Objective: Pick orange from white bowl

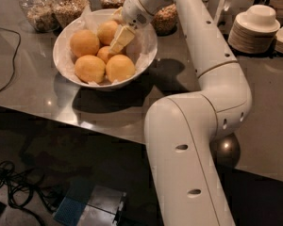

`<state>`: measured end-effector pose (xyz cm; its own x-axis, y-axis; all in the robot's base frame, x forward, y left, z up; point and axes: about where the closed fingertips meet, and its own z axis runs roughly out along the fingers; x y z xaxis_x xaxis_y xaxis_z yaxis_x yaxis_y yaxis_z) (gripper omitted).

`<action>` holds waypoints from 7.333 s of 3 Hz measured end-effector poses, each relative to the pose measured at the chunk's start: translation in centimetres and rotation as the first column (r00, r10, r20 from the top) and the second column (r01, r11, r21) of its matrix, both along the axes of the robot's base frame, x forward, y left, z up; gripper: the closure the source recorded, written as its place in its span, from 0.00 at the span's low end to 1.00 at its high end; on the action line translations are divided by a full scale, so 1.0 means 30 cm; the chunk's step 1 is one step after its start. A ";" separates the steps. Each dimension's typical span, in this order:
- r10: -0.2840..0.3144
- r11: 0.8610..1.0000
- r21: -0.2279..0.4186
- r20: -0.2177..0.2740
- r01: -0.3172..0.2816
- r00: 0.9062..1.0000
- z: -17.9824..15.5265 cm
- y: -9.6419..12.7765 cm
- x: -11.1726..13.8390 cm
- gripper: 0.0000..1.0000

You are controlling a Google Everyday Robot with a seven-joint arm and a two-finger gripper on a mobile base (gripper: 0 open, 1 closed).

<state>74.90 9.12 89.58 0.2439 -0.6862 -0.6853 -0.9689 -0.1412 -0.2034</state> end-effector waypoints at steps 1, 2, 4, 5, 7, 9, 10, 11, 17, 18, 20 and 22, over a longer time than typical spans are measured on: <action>-0.002 1.000 -0.001 -0.004 0.002 1.000 0.002 -0.001 0.002 0.64; -0.005 1.000 -0.013 0.012 0.005 1.000 0.009 -0.017 0.005 0.88; -0.023 0.998 -0.055 0.082 0.027 0.996 0.089 -0.080 0.006 1.00; -0.033 0.994 -0.095 0.131 0.046 0.991 0.129 -0.119 0.009 1.00; -0.008 0.998 0.065 0.215 -0.007 0.977 0.348 -0.191 -0.088 1.00; 0.027 0.938 0.300 0.439 -0.175 0.898 0.771 -0.308 -0.478 1.00; 0.121 0.893 0.318 0.514 -0.320 0.849 0.841 -0.231 -0.739 1.00; 0.205 0.873 0.300 0.490 -0.385 0.847 0.758 -0.140 -0.880 1.00; 0.000 0.985 0.171 -0.042 0.007 0.999 0.215 -0.174 -0.323 0.00; -0.012 0.985 0.168 -0.087 0.027 0.996 0.148 -0.172 -0.292 0.00; -0.074 0.988 0.132 -0.091 0.086 0.993 0.119 -0.189 -0.215 0.13; -0.167 0.986 0.023 -0.042 0.168 0.985 0.097 -0.261 -0.148 0.02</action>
Offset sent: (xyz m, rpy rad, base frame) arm -0.0178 -0.0266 -0.0092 -0.0847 -0.0156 0.0089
